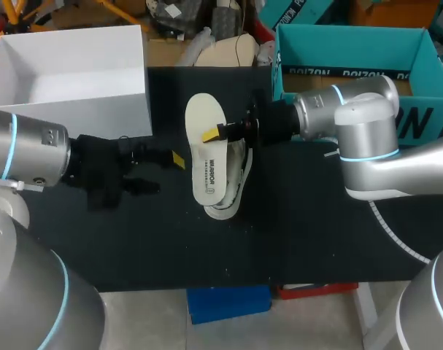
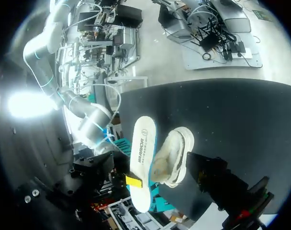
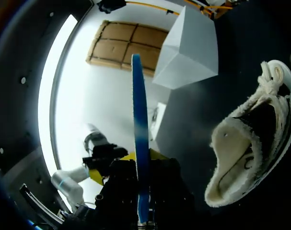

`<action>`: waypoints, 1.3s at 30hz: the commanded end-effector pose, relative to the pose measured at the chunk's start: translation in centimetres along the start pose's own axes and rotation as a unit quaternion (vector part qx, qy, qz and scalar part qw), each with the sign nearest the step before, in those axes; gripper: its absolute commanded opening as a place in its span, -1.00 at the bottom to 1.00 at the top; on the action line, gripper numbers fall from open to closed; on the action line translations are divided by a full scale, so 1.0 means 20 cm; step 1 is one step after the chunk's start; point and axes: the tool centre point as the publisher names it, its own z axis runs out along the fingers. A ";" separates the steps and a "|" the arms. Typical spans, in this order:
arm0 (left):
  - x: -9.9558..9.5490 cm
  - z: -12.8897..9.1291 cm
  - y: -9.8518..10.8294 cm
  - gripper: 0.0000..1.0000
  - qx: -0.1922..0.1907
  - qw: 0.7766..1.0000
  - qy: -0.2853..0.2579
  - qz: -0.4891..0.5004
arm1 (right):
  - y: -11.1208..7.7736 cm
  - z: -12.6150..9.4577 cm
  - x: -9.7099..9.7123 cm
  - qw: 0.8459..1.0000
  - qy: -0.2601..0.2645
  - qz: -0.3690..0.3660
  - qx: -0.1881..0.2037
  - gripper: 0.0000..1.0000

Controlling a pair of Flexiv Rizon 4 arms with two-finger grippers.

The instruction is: Take the shoe out of the shoebox, open the shoe tongue, remove and reinsert the insole, then place the shoe into the shoebox

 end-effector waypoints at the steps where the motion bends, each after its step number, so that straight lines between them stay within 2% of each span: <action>1: 0.01 0.02 -0.01 1.00 -0.022 0.956 -0.292 -0.014 | 0.00 0.01 -0.01 1.000 0.000 0.000 0.000 -1.00; 9: 0.03 0.07 0.04 1.00 -0.034 0.942 -0.333 -0.031 | 0.00 0.01 -0.01 1.000 0.000 0.000 0.000 -1.00; 14: 0.05 0.11 0.07 1.00 -0.039 0.942 -0.333 -0.026 | 0.00 0.01 -0.01 1.000 0.000 0.000 0.000 -1.00; 24: 0.07 0.15 0.12 1.00 -0.068 0.944 -0.322 -0.012 | 0.00 0.01 -0.01 1.000 0.000 0.000 0.000 -1.00; 29: 0.08 0.18 0.15 1.00 -0.082 0.952 -0.296 -0.007 | 0.00 0.01 -0.01 1.000 0.000 0.000 0.000 -1.00; 39: 0.07 0.27 0.16 1.00 -0.070 0.955 -0.290 -0.002 | 0.00 0.01 -0.01 1.000 0.000 0.000 0.000 -1.00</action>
